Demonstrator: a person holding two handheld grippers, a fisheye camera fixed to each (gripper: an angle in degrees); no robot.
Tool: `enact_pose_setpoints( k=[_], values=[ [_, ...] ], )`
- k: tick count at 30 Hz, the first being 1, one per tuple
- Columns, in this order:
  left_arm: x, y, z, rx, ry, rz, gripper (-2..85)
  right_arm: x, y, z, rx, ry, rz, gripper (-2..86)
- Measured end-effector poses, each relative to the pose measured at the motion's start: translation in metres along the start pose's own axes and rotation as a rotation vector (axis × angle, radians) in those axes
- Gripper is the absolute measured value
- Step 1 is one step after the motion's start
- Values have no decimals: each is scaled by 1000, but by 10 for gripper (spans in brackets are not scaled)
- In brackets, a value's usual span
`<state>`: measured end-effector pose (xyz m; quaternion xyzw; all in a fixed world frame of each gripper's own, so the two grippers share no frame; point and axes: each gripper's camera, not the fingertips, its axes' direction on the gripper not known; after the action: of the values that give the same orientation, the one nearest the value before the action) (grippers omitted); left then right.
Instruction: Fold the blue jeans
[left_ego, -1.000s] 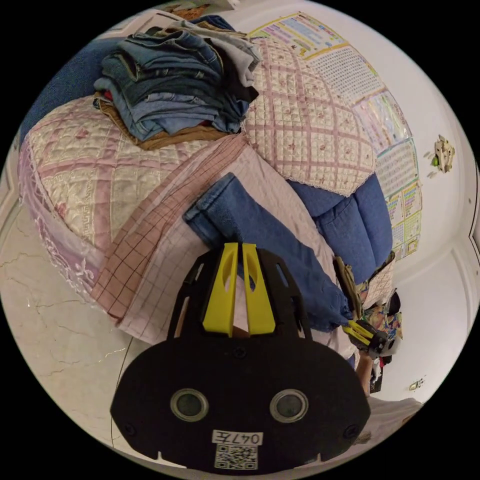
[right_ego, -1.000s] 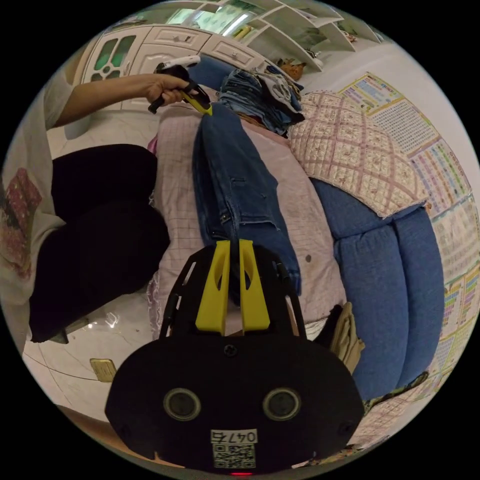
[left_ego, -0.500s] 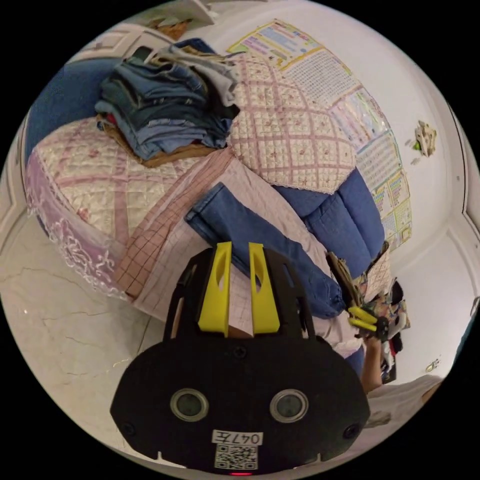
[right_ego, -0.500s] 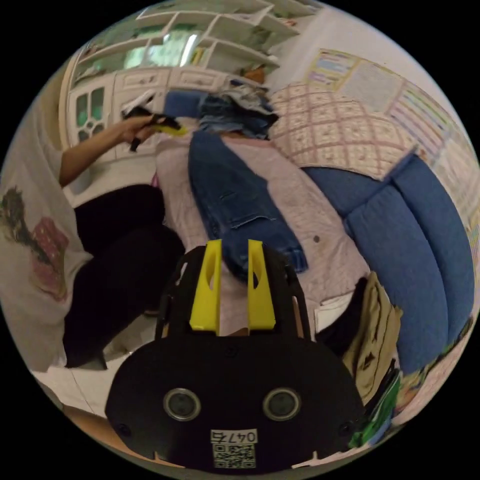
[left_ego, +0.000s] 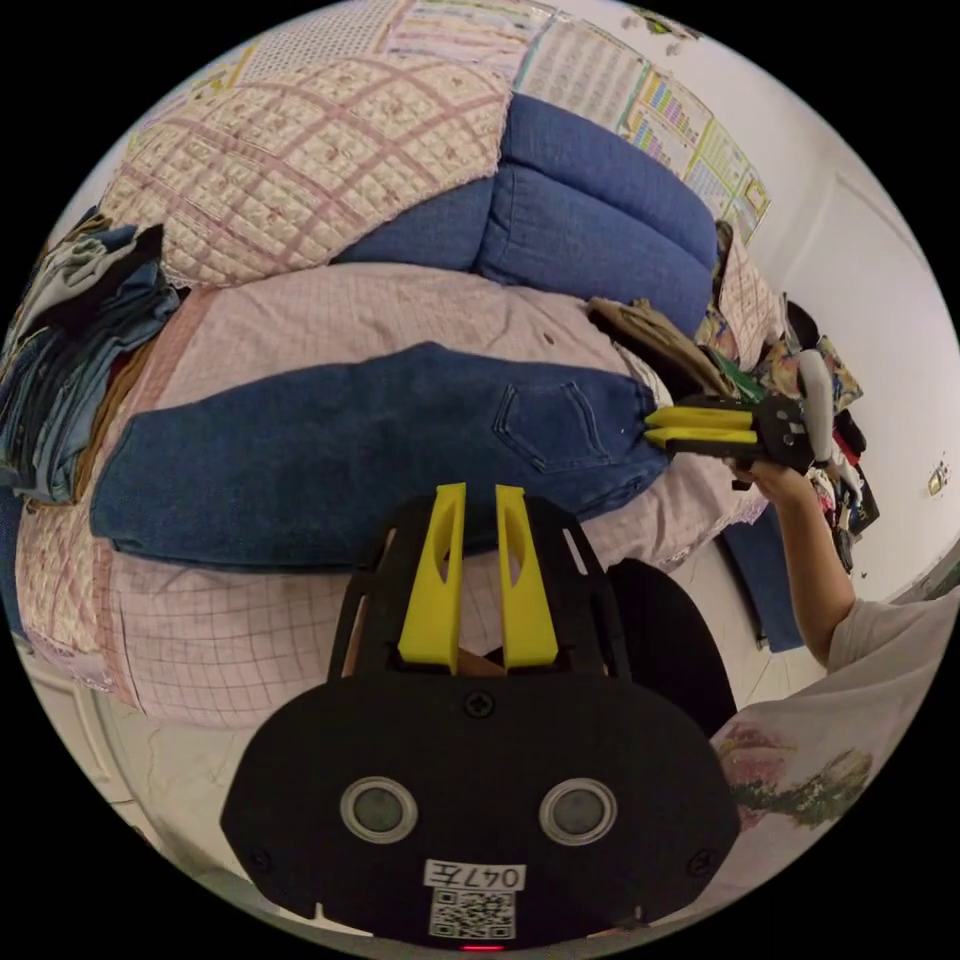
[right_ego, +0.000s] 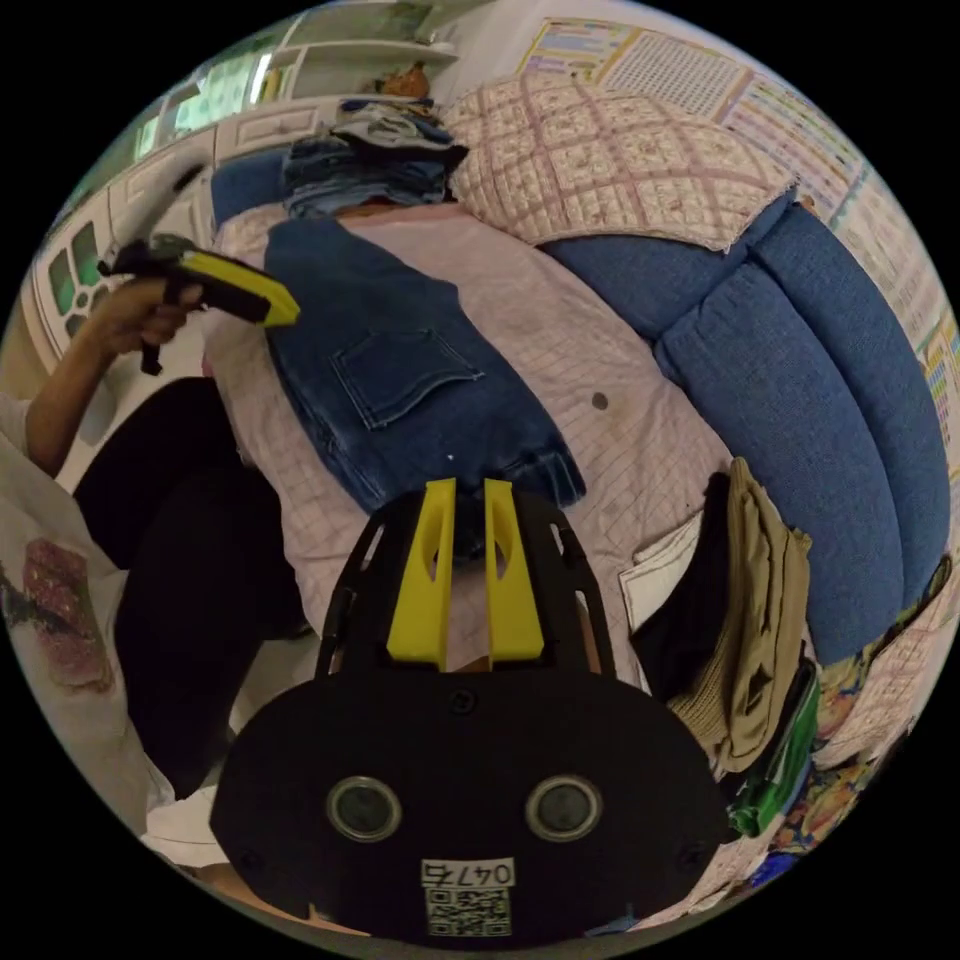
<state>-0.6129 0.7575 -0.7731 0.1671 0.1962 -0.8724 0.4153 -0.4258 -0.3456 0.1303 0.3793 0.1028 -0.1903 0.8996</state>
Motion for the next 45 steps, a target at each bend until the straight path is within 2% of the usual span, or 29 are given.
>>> enact_pose_setpoints(
  k=[4, 10, 17, 21, 30, 33, 38, 45],
  values=[
    [5, 15, 46, -4, -60, 57, 49, -3, -2, 2, 55, 8, -58, 4],
    [10, 24, 121, -9, -5, 135, 52, -23, -20, 88, -155, 30, -217, 5],
    [-14, 33, 198, -71, -32, 151, 53, -30, -2, 125, -156, -21, -262, -2],
    [-34, 38, 226, -73, 4, 131, 52, -26, 12, 127, -142, -34, -241, -5],
    [-63, 45, 282, -85, -2, 130, 52, 20, 87, 78, 61, -241, -72, -5],
    [-71, 45, 296, -90, -2, 128, 52, 14, 83, 94, 49, -173, -89, 1],
    [-81, 48, 314, -91, -11, 126, 53, -9, 71, 149, -84, -70, -184, 9],
    [-89, 50, 325, -89, -20, 132, 53, -7, 84, 159, -118, -52, -184, 3]
  ],
)
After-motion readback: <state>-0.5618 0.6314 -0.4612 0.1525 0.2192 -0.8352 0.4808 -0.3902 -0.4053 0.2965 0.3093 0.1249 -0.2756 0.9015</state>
